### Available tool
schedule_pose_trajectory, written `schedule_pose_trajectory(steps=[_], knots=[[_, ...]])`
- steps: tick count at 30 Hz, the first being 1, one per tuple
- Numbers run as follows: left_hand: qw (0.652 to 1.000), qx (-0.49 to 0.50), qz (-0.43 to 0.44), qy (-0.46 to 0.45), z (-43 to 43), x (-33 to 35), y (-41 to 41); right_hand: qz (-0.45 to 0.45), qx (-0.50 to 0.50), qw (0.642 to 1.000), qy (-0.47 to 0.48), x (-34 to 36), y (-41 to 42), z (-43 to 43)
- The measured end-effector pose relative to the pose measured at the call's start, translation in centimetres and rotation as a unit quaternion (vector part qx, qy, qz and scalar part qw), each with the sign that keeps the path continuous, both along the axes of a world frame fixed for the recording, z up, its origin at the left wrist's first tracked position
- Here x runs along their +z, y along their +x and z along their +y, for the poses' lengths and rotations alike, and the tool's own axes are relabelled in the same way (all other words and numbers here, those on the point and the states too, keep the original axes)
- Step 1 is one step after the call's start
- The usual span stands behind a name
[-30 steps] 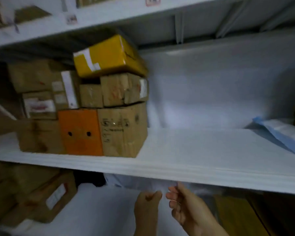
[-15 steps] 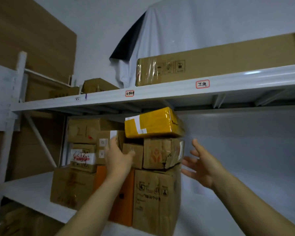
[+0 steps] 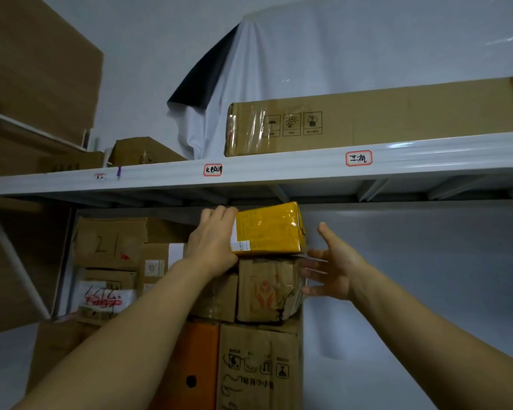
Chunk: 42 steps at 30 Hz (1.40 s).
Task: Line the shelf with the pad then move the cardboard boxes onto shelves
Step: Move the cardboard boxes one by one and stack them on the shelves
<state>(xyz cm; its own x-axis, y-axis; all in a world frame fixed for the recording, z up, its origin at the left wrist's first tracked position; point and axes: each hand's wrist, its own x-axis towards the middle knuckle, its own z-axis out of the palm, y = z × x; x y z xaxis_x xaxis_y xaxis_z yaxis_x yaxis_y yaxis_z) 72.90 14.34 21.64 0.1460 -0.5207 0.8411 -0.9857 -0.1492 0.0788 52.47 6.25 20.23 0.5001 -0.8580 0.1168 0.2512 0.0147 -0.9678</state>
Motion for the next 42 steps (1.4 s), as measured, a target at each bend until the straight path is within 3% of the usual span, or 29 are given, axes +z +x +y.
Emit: schedule_pose_trajectory(steps=[4, 7, 15, 16, 18, 20, 21, 24, 28, 32, 35, 38, 40, 42], knots=[[0.995, -0.006, -0.077, -0.061, 0.4, 0.3, -0.5, -0.011, 0.002, 1.0, 0.013, 0.9, -0.1, 0.0], [0.992, -0.019, -0.075, -0.102, 0.8, 0.6, -1.3, -0.009, -0.013, 1.0, 0.012, 1.6, -0.2, -0.1], [0.991, -0.075, -0.077, -0.084, -0.3, -0.1, -4.3, -0.046, 0.002, 0.999, 0.028, 2.9, -2.7, 0.6], [0.991, -0.076, -0.051, -0.096, -0.6, -0.2, -4.6, -0.064, 0.01, 0.997, 0.029, 2.8, -2.9, 0.5], [0.983, -0.089, 0.086, -0.134, -0.7, -0.5, -5.7, -0.115, 0.028, 0.992, 0.033, 2.3, -3.3, 0.3], [0.949, -0.13, 0.252, -0.141, -1.1, -1.3, -6.5, -0.149, 0.009, 0.988, 0.046, 1.3, -3.7, -0.8], [0.939, -0.138, 0.293, -0.117, -1.4, -1.9, -6.8, -0.157, -0.002, 0.986, 0.053, 0.7, -4.0, -1.1], [0.934, -0.118, 0.333, -0.051, -2.5, -3.5, -7.1, -0.178, -0.025, 0.981, 0.072, -1.0, -4.6, -2.3], [0.928, -0.077, 0.362, -0.032, -3.4, -3.7, -7.1, -0.217, -0.02, 0.972, 0.083, -2.8, -4.8, -4.0], [0.909, -0.104, 0.402, -0.033, -4.0, -3.4, -8.4, -0.253, 0.008, 0.962, 0.102, -4.4, -4.3, -4.6], [0.863, -0.157, 0.477, -0.05, -4.3, -3.1, -9.0, -0.27, 0.032, 0.955, 0.115, -5.3, -4.4, -5.0], [0.791, -0.188, 0.58, -0.055, -4.4, -2.7, -8.9, -0.271, 0.042, 0.954, 0.119, -6.0, -5.7, -5.5], [0.756, -0.202, 0.622, 0.006, -3.9, -2.9, -9.1, -0.277, 0.055, 0.951, 0.13, -6.6, -6.7, -5.9], [0.75, -0.221, 0.618, 0.079, -3.7, -3.0, -9.5, -0.286, 0.063, 0.944, 0.15, -7.2, -7.4, -6.2]])
